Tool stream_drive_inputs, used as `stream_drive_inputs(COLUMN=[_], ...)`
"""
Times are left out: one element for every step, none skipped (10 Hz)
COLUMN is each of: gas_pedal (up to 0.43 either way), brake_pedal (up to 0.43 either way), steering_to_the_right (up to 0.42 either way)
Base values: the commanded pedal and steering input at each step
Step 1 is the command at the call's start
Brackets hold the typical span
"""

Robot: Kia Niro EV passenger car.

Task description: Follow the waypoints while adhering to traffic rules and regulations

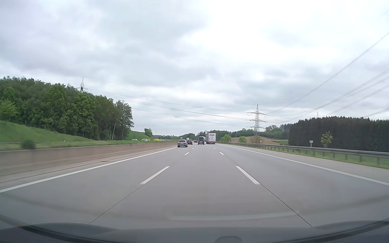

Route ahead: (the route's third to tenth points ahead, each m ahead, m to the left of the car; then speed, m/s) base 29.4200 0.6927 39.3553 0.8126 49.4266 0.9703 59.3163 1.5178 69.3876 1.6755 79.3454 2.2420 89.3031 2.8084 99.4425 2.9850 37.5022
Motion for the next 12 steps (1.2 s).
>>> stream_drive_inputs(gas_pedal=[0.358,0.358,0.350,0.350,0.339,0.331,0.331,0.331,0.331,0.331,0.331,0.339], brake_pedal=[0.000,0.000,0.000,0.000,0.000,0.000,0.000,0.000,0.000,0.000,0.000,0.000], steering_to_the_right=[-0.003,-0.003,-0.003,-0.004,-0.004,-0.005,-0.005,-0.005,-0.006,-0.006,-0.007,-0.007])
